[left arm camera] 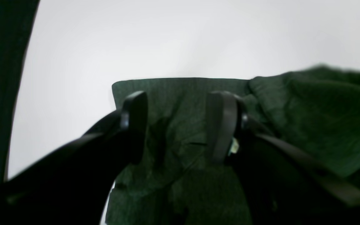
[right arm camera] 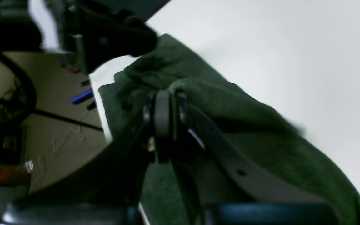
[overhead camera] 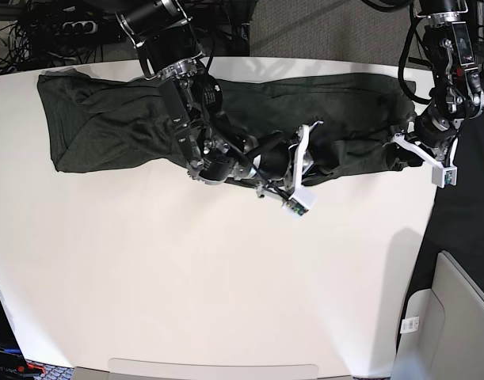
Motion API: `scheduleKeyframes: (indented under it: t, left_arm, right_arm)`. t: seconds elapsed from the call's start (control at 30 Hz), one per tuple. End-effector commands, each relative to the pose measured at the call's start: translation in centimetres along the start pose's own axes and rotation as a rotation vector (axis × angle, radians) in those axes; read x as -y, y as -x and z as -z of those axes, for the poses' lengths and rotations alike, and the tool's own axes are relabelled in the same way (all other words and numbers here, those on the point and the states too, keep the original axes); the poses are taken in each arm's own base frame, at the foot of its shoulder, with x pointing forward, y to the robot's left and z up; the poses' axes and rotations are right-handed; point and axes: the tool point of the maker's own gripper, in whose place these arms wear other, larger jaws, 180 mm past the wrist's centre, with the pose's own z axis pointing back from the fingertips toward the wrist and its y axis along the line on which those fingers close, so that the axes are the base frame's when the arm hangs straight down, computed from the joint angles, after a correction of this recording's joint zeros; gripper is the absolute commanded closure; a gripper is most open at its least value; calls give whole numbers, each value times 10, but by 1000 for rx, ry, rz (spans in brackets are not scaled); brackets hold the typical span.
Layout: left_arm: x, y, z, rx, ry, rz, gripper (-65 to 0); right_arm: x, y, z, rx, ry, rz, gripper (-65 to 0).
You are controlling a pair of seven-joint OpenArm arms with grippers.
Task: Fold the T-shirt properly
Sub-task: 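Carry the sleeve across the folded shirt toward the left gripper, then lay the sleeve flat along the folded shirt with the right gripper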
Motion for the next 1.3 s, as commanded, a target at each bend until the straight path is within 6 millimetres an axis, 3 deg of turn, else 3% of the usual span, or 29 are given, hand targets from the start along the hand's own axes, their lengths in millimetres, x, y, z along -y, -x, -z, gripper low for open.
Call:
scheduleKeyframes:
  t: [0.0,0.37,0.53,0.67,0.73,0.83,0.9,1.07,1.27]
  left_arm:
    - [-1,-19,-5,56,0,21,-292]
    - [-1,-19,-5,56,0,21,-292]
    - [-1,-19,-5,56,0,21,-292]
    - [-3,-19,-6,56,-5,17,-293]
    - [-10,-22,-9,66,-22,7,-294]
    - [-20,-26,-14,82,-44,-8,-297]
    - [-27,-18,-18,53,-62,-14,-309]
    - [-42,-4,-26,-26,-96,-39,-336]
    - [-44,10,-28,-118,-101,-35,-336]
  right_arm:
    - [-13,-20,1,46,-39,-39,-7]
    - [-52,8,22,-96,-131,-133,-19]
    - [-47,12,23,-110,-126,-115,-162]
    - [-39,7,19,-90,-107,-98,-306]
    - [-40,1,16,-67,-104,-101,-347]
    - [-27,-5,-3,-25,-55,-108,-378]
    - [-13,-3,-18,-3,-10,-90,-379]
    - [28,13,-63,21,128,-48,-379]
    - [52,31,-106,29,246,-25,-379]
